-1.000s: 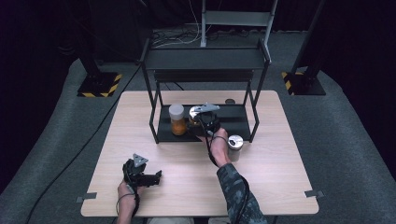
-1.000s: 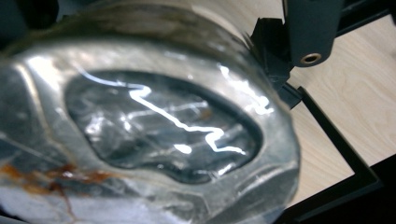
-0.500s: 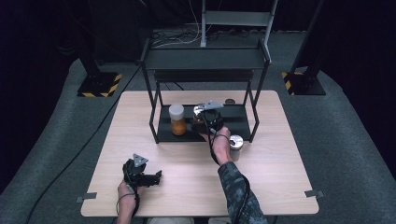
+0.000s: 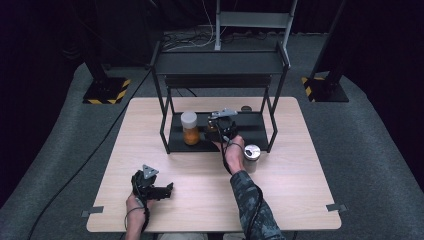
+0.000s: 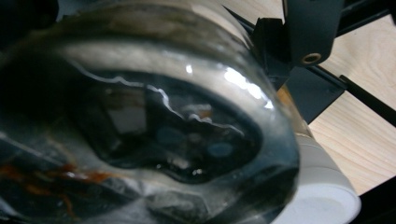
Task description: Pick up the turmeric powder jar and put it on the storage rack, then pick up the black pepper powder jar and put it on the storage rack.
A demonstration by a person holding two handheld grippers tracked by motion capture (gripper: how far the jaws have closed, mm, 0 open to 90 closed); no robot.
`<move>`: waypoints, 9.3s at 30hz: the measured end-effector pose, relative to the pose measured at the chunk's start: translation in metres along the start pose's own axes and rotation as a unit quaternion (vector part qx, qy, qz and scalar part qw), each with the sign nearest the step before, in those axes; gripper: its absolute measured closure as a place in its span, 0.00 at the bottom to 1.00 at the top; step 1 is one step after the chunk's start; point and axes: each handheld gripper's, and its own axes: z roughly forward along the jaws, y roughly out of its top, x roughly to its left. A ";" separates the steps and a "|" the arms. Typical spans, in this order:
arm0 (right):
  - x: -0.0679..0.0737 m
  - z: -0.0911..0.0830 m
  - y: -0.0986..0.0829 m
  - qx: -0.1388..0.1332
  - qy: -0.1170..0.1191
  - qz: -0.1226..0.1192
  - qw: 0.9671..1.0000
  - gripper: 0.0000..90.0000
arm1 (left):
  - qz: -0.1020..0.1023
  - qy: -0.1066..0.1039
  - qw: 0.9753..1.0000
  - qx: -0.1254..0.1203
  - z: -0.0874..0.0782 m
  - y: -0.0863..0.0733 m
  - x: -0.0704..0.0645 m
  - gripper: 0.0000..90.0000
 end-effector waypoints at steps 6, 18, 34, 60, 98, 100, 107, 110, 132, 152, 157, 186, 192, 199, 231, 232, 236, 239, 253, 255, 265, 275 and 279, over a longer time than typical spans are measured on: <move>-0.001 0.007 -0.001 0.003 -0.006 0.007 1.000 0.35 | 0.001 0.000 1.000 0.000 0.000 0.000 0.000 0.02; -0.001 0.019 -0.005 0.011 -0.014 0.010 1.000 0.35 | 0.001 0.002 1.000 0.000 0.000 0.000 0.000 0.03; 0.001 0.029 -0.007 0.010 -0.015 0.002 1.000 0.35 | 0.001 0.000 1.000 -0.001 0.000 0.000 0.000 0.03; -0.001 0.050 -0.023 -0.004 -0.008 -0.005 1.000 0.35 | 0.004 -0.003 1.000 0.000 0.000 0.000 0.001 0.03; 0.001 0.069 -0.035 -0.010 -0.008 -0.003 1.000 0.35 | 0.006 -0.002 1.000 0.000 0.001 0.001 0.001 0.03; 0.002 0.070 -0.035 -0.009 -0.009 -0.003 1.000 0.35 | 0.006 -0.003 1.000 0.000 0.001 0.001 0.001 0.03; 0.004 0.071 -0.031 -0.002 -0.014 -0.005 1.000 0.35 | 0.006 -0.003 1.000 -0.001 0.001 0.001 0.001 0.03; 0.005 0.071 -0.030 0.001 -0.015 -0.005 1.000 0.35 | 0.006 -0.004 1.000 -0.001 0.001 0.001 0.001 0.03; 0.006 0.071 -0.026 0.008 -0.017 -0.003 1.000 0.35 | 0.006 -0.004 1.000 -0.001 0.001 0.001 0.001 0.03; -0.003 0.065 -0.001 0.070 0.011 0.018 0.997 0.10 | 0.009 -0.006 1.000 0.000 0.001 0.001 0.001 0.03; -0.003 0.059 0.006 0.095 0.017 0.015 0.995 0.05 | 0.009 -0.006 1.000 0.000 0.001 0.001 0.001 0.03; 0.013 -0.007 -0.042 0.106 0.103 -0.047 0.988 0.03 | 0.009 -0.007 1.000 0.000 0.001 0.001 0.001 0.03; 0.012 -0.031 -0.070 0.100 0.114 -0.059 0.987 0.03 | 0.009 -0.007 1.000 0.000 0.001 0.001 0.001 0.03; 0.005 -0.055 -0.105 0.096 0.123 -0.066 0.986 0.03 | 0.009 -0.006 1.000 0.000 0.001 0.001 0.001 0.03; -0.015 -0.075 -0.163 0.041 0.149 -0.064 0.986 0.03 | 0.013 -0.004 1.000 -0.001 0.001 0.001 0.000 0.03; -0.015 -0.075 -0.163 0.040 0.149 -0.064 0.986 0.03 | 0.013 -0.005 1.000 -0.001 0.001 0.001 0.000 0.03; -0.014 -0.074 -0.161 0.047 0.150 -0.068 0.985 0.03 | 0.014 -0.004 1.000 -0.002 0.001 0.000 0.000 0.03; -0.012 -0.074 -0.160 0.050 0.148 -0.072 0.985 0.03 | 0.011 -0.006 1.000 -0.002 0.001 0.001 0.001 0.03; -0.008 -0.076 -0.162 0.046 0.135 -0.072 0.987 0.03 | 0.010 -0.006 1.000 -0.001 0.001 0.001 0.001 0.03; -0.007 -0.077 -0.162 0.045 0.133 -0.073 0.987 0.03 | 0.010 -0.006 1.000 -0.001 0.001 0.001 0.001 0.03; -0.006 -0.078 -0.162 0.050 0.130 -0.077 0.987 0.04 | 0.010 -0.006 1.000 0.000 0.001 0.001 0.001 0.02; -0.007 -0.079 -0.163 0.050 0.129 -0.069 0.988 0.04 | 0.010 -0.006 1.000 0.000 0.002 0.001 0.001 0.02; -0.006 -0.080 -0.164 0.050 0.125 -0.069 0.989 0.04 | 0.009 -0.006 1.000 -0.001 0.002 0.001 0.001 0.02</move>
